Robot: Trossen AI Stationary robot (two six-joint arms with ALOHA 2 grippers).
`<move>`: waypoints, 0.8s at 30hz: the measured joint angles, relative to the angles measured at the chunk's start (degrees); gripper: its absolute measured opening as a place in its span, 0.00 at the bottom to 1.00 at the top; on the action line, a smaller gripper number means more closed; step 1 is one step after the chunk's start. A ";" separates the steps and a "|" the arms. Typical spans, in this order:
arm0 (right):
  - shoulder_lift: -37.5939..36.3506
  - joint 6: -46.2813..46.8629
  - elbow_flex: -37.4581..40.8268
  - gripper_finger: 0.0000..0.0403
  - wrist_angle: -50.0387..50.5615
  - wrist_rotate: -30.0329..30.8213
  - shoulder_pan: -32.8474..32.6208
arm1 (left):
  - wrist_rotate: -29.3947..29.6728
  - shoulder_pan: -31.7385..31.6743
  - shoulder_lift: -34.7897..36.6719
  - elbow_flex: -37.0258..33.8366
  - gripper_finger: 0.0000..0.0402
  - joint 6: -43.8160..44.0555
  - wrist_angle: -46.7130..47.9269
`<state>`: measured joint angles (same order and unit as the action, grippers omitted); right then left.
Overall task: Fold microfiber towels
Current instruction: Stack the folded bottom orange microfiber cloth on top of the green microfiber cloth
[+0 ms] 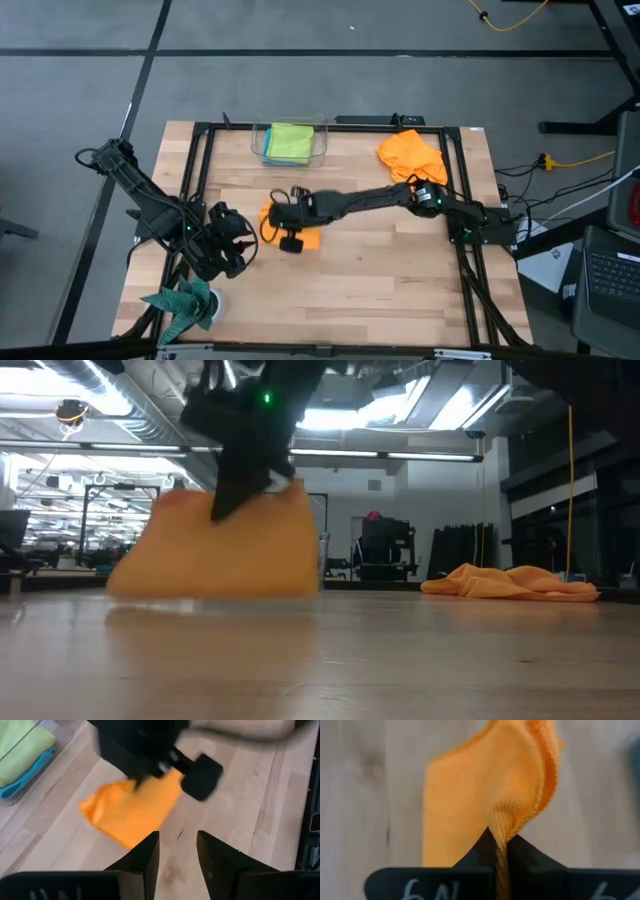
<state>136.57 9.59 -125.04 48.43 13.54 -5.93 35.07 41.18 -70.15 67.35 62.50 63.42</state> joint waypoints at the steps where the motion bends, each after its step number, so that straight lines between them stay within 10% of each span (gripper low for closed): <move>1: 0.03 -1.86 -2.00 0.04 0.88 0.03 0.66 | 0.01 0.00 0.00 0.00 0.31 -0.01 -0.01; 24: -7.11 -26.79 -8.91 0.04 -5.05 -5.70 25.75 | 3.00 -0.17 0.00 0.00 0.31 -0.06 0.40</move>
<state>129.46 -17.20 -133.95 43.38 7.84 19.82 38.07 41.01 -70.15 67.35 62.43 63.82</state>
